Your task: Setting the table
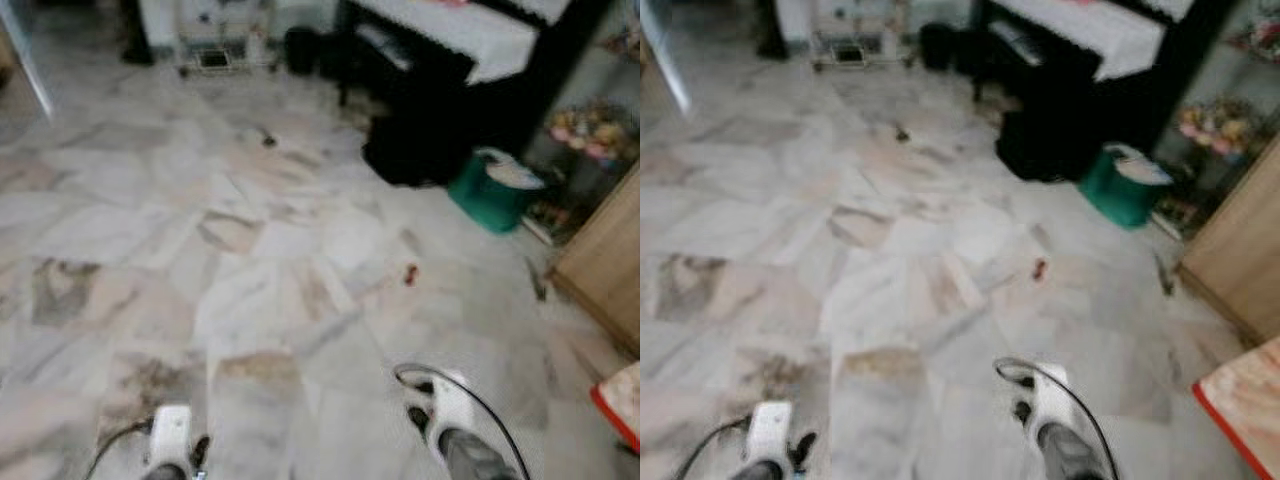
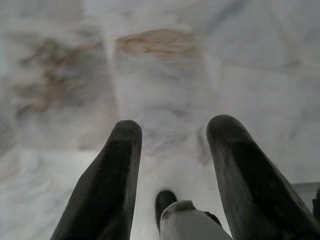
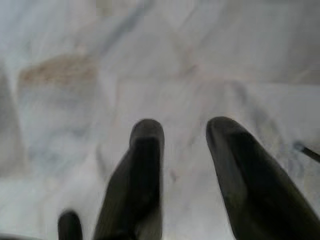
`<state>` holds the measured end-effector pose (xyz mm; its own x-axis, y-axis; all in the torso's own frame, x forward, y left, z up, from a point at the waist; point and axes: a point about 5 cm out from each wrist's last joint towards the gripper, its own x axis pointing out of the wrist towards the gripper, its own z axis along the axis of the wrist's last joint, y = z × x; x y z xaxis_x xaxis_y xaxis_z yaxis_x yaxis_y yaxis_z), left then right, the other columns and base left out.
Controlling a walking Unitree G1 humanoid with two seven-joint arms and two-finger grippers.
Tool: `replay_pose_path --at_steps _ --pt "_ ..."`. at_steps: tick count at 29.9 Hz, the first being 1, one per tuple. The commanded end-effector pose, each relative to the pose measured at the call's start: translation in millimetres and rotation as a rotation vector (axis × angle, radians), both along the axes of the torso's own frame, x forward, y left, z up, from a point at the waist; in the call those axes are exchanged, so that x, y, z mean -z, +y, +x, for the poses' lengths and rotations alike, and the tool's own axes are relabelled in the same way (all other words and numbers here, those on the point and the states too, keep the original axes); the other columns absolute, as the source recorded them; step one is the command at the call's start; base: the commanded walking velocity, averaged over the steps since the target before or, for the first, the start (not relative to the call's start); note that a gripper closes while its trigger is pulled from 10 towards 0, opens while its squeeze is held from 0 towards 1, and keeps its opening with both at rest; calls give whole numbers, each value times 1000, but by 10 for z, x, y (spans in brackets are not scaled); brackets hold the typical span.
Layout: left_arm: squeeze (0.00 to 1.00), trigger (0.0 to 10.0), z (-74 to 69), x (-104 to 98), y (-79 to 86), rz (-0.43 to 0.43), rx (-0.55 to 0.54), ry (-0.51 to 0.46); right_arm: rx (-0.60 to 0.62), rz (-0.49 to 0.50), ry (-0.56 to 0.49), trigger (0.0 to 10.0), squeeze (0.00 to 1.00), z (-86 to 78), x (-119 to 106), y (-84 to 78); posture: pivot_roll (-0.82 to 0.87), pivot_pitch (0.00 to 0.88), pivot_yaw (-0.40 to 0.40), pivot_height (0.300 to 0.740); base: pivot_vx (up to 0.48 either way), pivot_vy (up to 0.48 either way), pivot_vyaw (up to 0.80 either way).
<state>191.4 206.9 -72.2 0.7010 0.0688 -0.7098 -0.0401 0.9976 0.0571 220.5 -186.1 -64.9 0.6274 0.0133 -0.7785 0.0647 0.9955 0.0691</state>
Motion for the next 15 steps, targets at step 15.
replay_pose_path --at_steps 15 --pt "0 10000 -12 7 12 14 22 13 4 5 3 10000 0 -12 13 45 -10 0 -72 740 0 0 -756"
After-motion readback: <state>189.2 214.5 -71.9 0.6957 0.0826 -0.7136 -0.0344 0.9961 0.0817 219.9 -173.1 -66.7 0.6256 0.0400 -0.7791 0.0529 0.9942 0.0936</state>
